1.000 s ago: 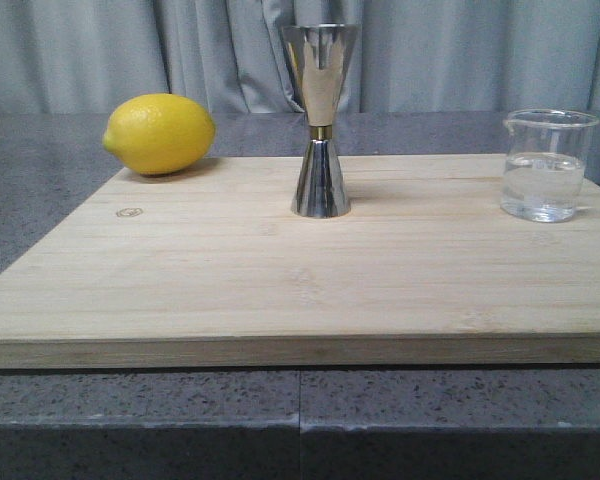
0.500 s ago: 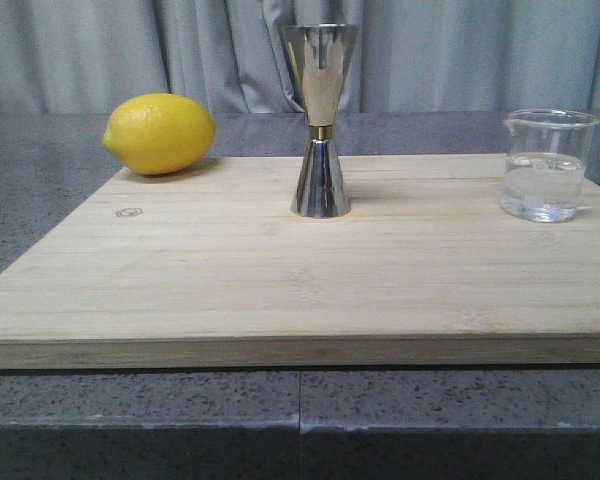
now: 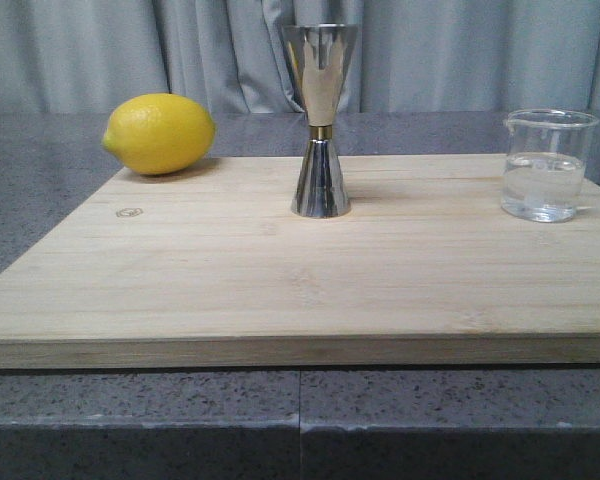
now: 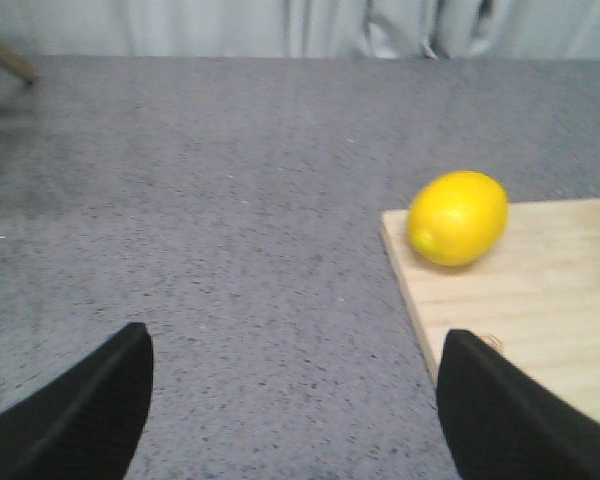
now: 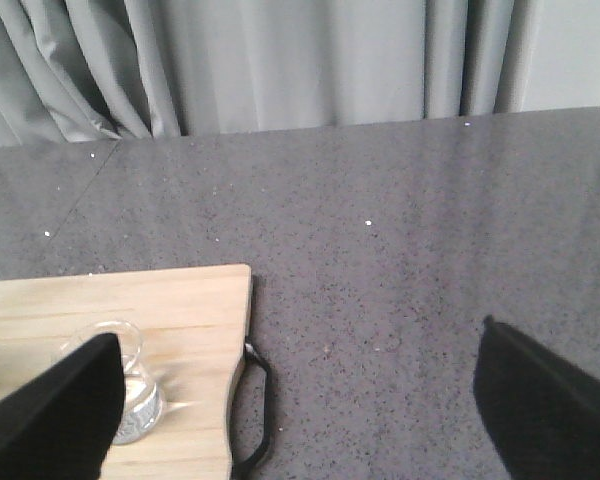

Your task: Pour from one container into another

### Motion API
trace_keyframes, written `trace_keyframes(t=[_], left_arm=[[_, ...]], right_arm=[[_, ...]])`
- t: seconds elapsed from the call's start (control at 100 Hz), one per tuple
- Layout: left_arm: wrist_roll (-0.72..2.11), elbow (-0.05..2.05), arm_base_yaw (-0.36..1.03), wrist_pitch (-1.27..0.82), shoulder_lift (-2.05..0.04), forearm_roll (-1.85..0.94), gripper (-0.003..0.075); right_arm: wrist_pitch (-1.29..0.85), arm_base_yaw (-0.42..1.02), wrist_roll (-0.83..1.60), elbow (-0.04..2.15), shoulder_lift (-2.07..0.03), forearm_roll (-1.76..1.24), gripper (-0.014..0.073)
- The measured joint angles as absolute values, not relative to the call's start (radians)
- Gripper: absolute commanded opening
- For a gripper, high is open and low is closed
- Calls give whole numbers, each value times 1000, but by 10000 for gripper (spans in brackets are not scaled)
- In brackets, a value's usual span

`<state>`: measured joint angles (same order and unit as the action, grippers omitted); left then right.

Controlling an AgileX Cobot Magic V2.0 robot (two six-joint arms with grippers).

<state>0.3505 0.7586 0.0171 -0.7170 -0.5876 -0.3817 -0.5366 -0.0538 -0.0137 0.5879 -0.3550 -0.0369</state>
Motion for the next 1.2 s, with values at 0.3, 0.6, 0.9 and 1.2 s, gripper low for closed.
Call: trace_keyframes(t=[0.3, 0.6, 0.9, 1.2], left_arm=[[980, 811, 17, -922, -827, -918, 547], [1421, 811, 70, -972, -1080, -1237, 547], [1724, 813, 253, -869, -1299, -1430, 547], [2024, 831, 374, -834, -1482, -1633, 546]], right_arm=[[-616, -54, 11, 621, -462, -56, 647], [-620, -54, 161, 643, -556, -179, 646], [-620, -54, 180, 645, -581, -192, 646], [-620, -54, 182, 645, -584, -194, 646]])
